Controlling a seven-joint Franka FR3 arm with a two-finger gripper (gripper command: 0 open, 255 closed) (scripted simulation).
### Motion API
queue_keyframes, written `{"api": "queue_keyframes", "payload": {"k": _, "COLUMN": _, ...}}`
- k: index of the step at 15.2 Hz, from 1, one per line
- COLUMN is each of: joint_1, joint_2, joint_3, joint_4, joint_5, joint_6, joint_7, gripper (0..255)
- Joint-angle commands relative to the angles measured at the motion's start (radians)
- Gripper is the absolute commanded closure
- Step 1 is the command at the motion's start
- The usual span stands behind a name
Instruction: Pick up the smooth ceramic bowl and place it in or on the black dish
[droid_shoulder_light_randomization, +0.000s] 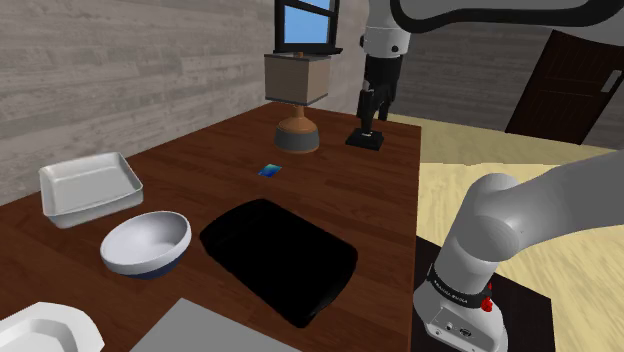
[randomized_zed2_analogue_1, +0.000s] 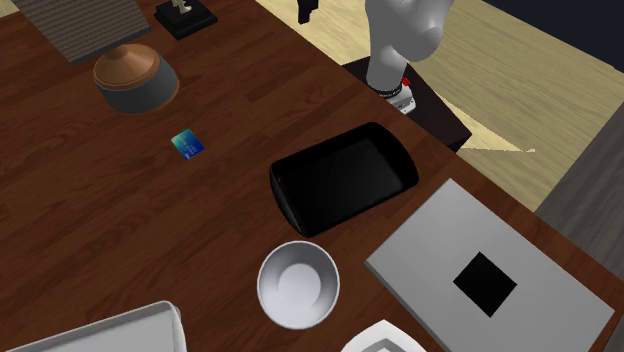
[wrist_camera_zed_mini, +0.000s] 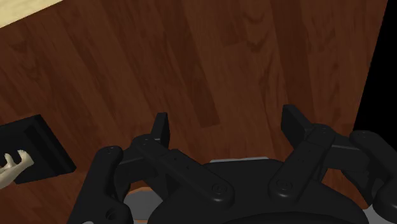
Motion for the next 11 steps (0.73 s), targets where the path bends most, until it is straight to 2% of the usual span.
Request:
{"api": "queue_keyframes", "payload": {"k": 1, "joint_1": 0.0, "joint_2": 0.0, "joint_3": 0.0, "joint_4": 0.0, "joint_5": 0.0, "joint_6": 0.0, "joint_7": 0.0, "gripper": 0}}
{"api": "queue_keyframes", "payload": {"k": 11, "joint_1": 0.048, "joint_2": 0.234, "joint_3": 0.177, "joint_4": 0.082, "joint_5": 0.119, "joint_6": 0.132, "joint_7": 0.201, "gripper": 0}}
